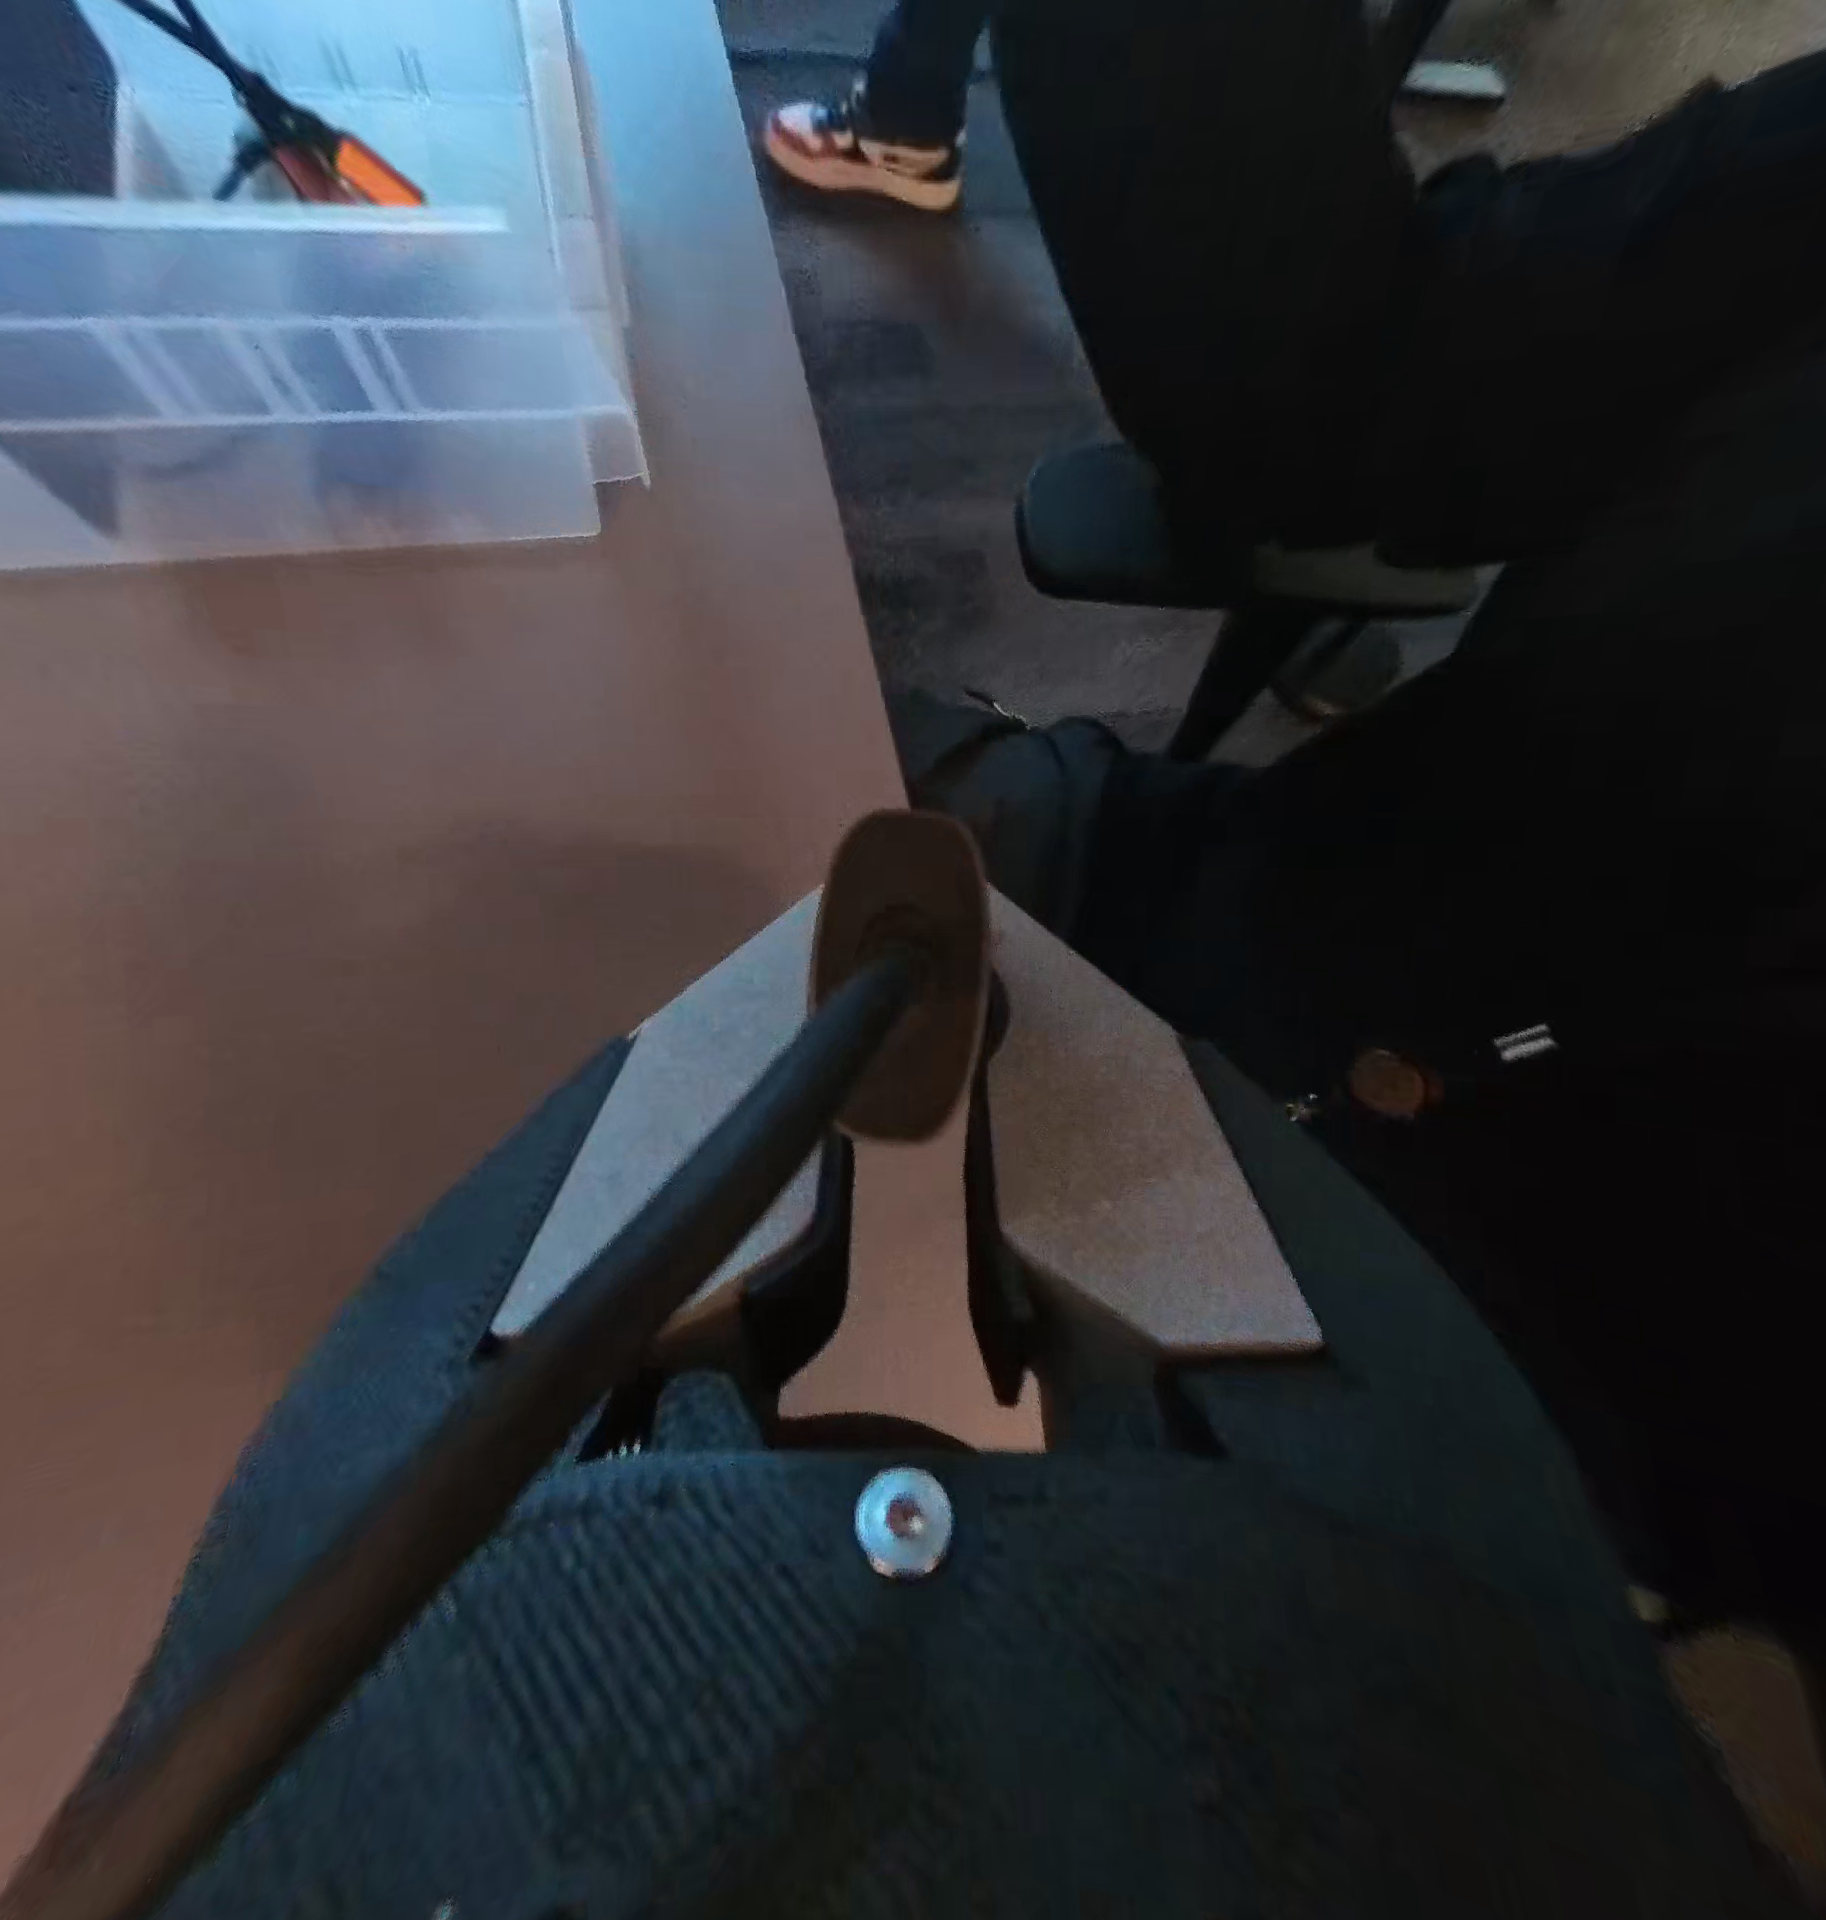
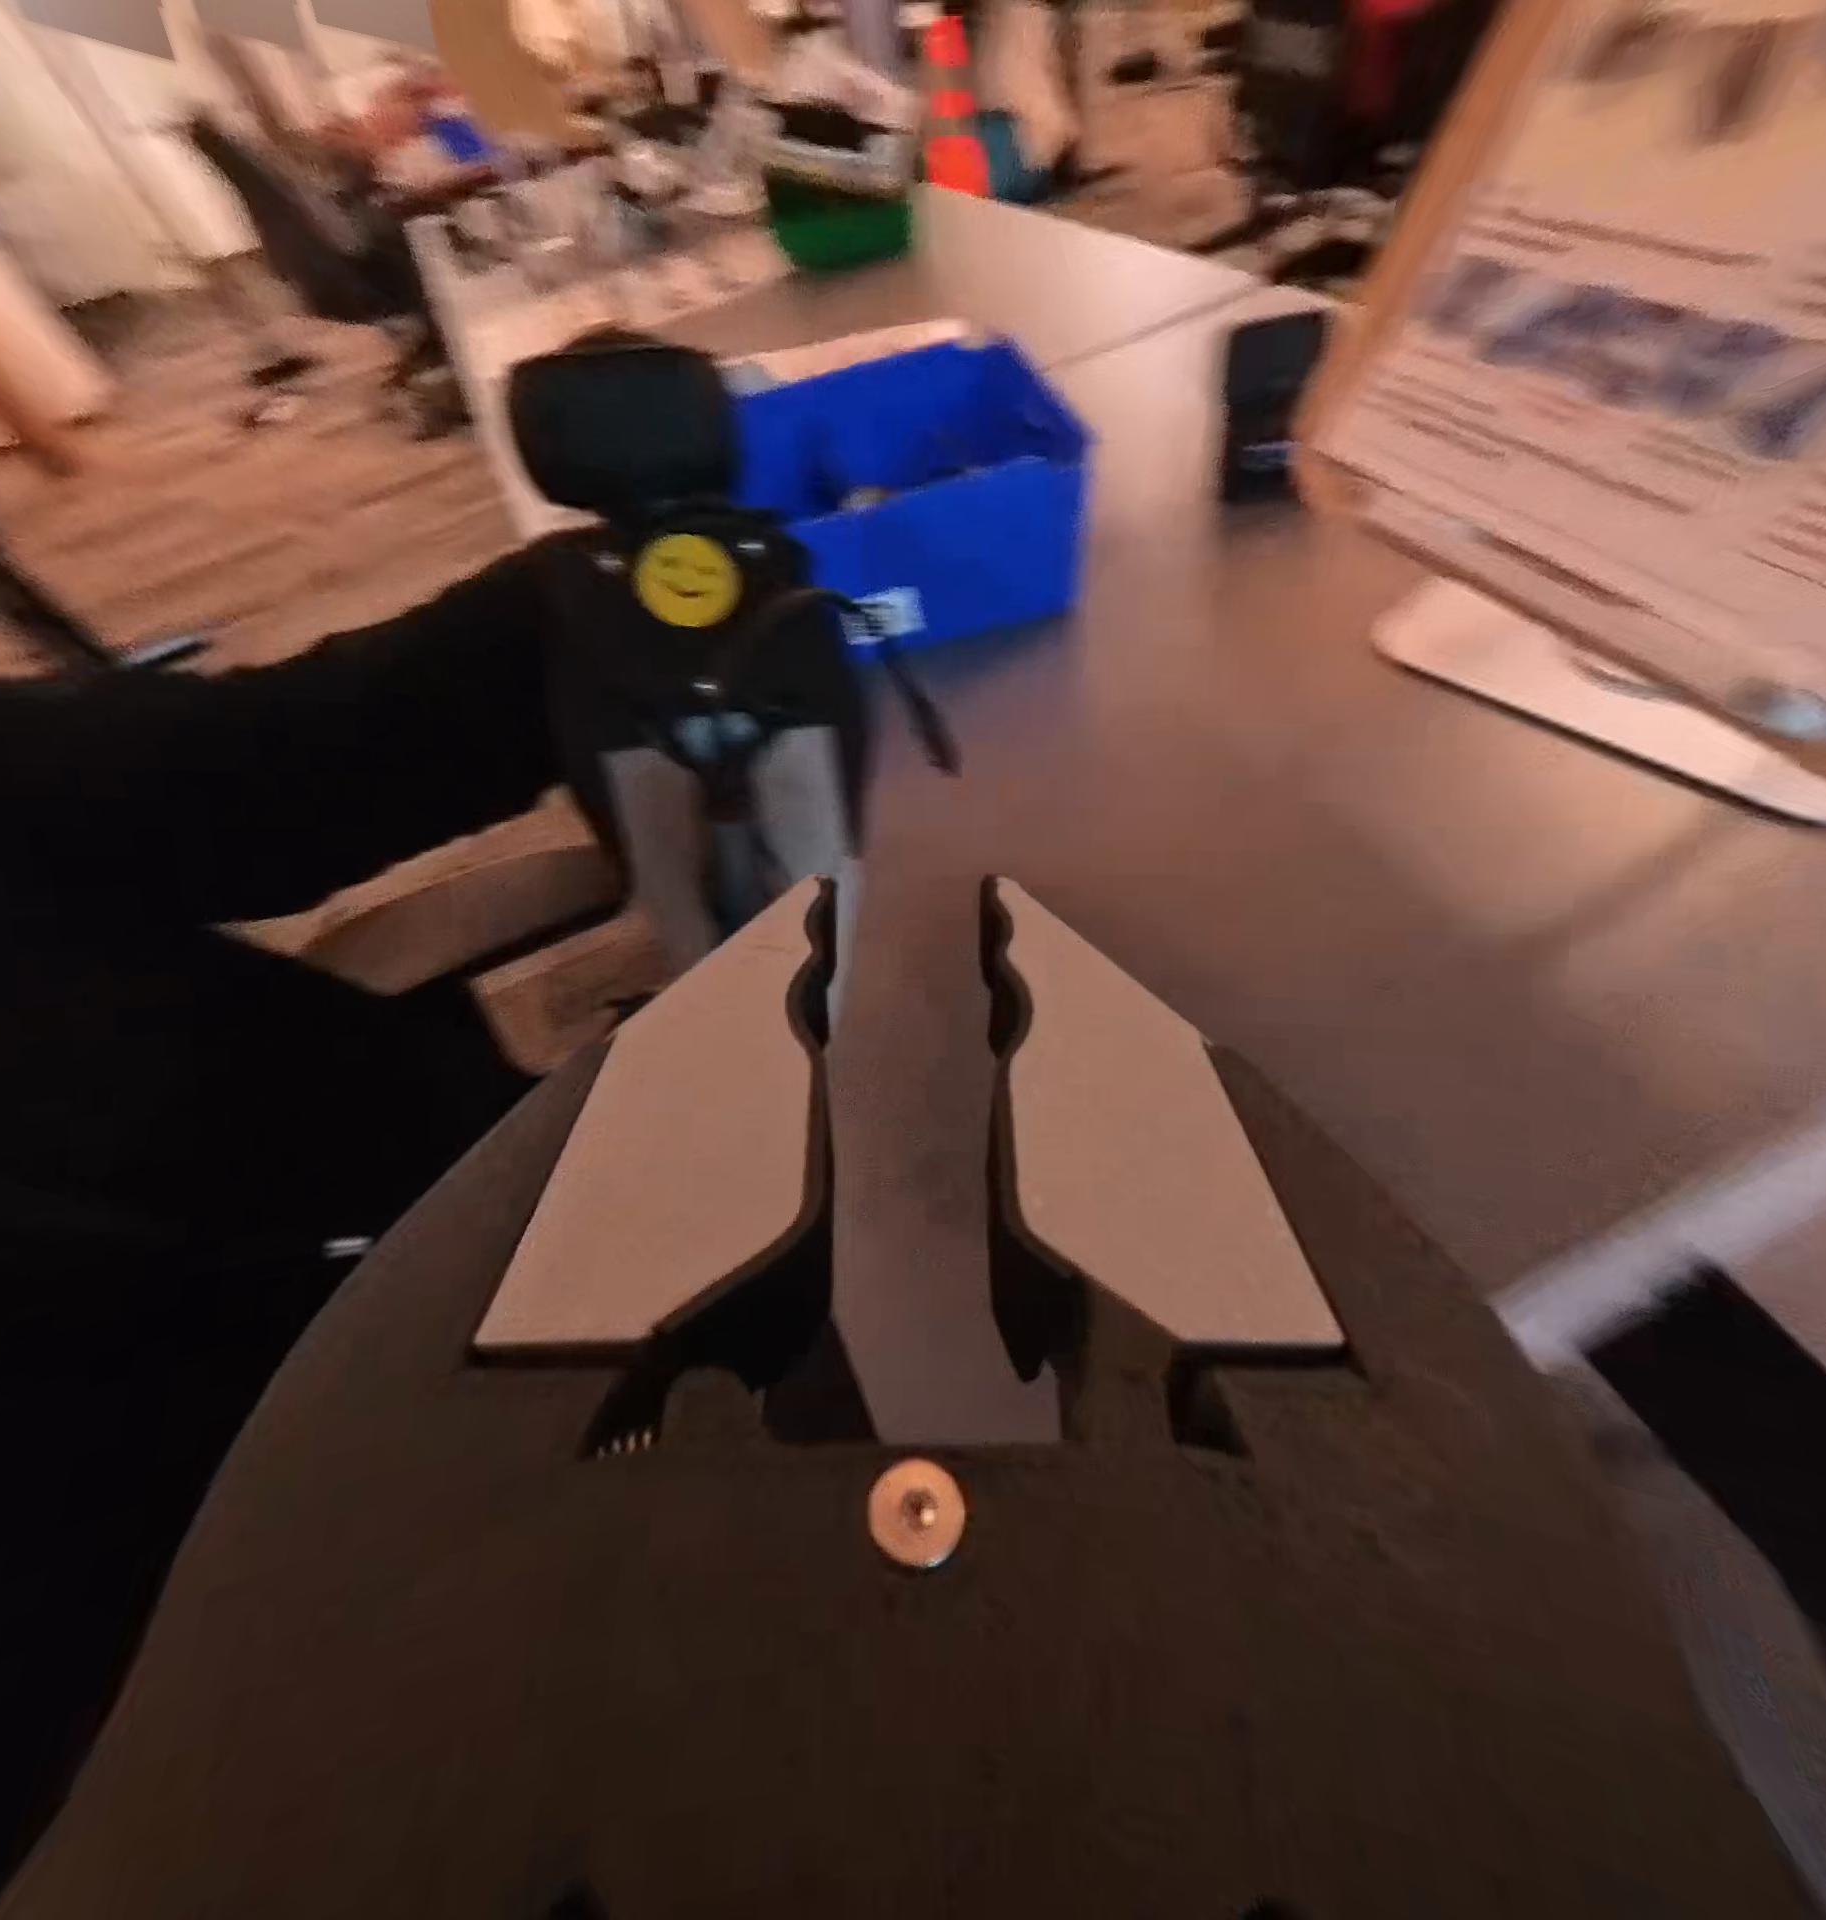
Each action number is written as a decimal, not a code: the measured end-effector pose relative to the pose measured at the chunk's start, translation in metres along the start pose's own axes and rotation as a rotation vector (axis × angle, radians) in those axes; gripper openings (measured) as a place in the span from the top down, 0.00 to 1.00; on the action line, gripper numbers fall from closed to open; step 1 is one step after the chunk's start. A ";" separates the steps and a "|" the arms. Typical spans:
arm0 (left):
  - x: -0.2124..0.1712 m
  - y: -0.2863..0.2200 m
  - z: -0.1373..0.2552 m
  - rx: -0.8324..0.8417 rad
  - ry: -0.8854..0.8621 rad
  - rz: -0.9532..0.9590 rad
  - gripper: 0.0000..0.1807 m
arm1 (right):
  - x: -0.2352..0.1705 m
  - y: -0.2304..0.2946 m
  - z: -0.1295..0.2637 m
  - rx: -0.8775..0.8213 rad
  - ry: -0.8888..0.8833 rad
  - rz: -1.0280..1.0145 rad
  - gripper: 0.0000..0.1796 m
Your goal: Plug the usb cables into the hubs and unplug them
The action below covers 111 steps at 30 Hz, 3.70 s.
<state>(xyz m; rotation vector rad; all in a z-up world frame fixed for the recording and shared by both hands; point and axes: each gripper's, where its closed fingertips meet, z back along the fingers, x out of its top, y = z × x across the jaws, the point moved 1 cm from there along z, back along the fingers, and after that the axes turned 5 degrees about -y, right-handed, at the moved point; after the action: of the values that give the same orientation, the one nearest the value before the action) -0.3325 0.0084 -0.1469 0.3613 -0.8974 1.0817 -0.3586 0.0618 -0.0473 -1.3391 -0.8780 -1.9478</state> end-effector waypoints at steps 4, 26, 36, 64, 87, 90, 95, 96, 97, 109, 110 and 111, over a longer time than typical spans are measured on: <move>0.011 -0.003 -0.006 0.025 -0.012 0.023 0.92 | -0.024 0.049 -0.051 0.244 0.142 0.005 0.80; -0.050 0.069 0.022 0.463 -0.342 0.134 0.82 | 0.033 -0.027 0.026 -0.330 -0.145 0.215 0.93; -0.033 0.091 0.048 0.681 -0.584 0.039 0.90 | 0.076 -0.038 0.110 -0.572 -0.447 0.253 0.93; -0.037 0.089 0.039 0.680 -0.524 0.039 0.91 | 0.102 -0.127 0.144 -0.844 -0.343 0.270 0.93; -0.040 0.089 0.030 0.652 -0.465 0.044 0.89 | -0.034 -0.295 0.112 -0.865 0.479 0.127 0.83; -0.039 0.089 0.036 0.688 -0.500 0.035 0.87 | -0.015 -0.267 0.106 -0.889 0.367 0.160 0.85; -0.054 0.073 0.062 0.685 -0.523 0.235 0.80 | 0.008 -0.187 0.076 -0.716 0.131 0.154 0.82; -0.059 0.062 0.074 0.706 -0.504 0.241 0.78 | 0.006 -0.173 0.071 -0.686 0.126 0.165 0.82; -0.065 0.050 0.091 0.760 -0.484 0.231 0.78 | 0.003 -0.161 0.067 -0.664 0.128 0.176 0.83; -0.198 -0.047 0.246 0.989 -0.332 0.552 0.70 | -0.012 -0.062 0.003 -0.342 0.046 0.143 0.84; -0.200 -0.041 0.237 0.971 -0.330 0.565 0.71 | -0.013 -0.058 -0.003 -0.331 0.065 0.155 0.84; -0.202 -0.035 0.230 0.972 -0.310 0.571 0.69 | -0.015 -0.053 -0.008 -0.322 0.085 0.167 0.84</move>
<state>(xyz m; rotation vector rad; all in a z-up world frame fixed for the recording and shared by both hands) -0.4402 -0.2802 -0.1589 1.1447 -0.6957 2.0108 -0.4003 0.0884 -0.0732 -1.4435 -0.4080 -2.0554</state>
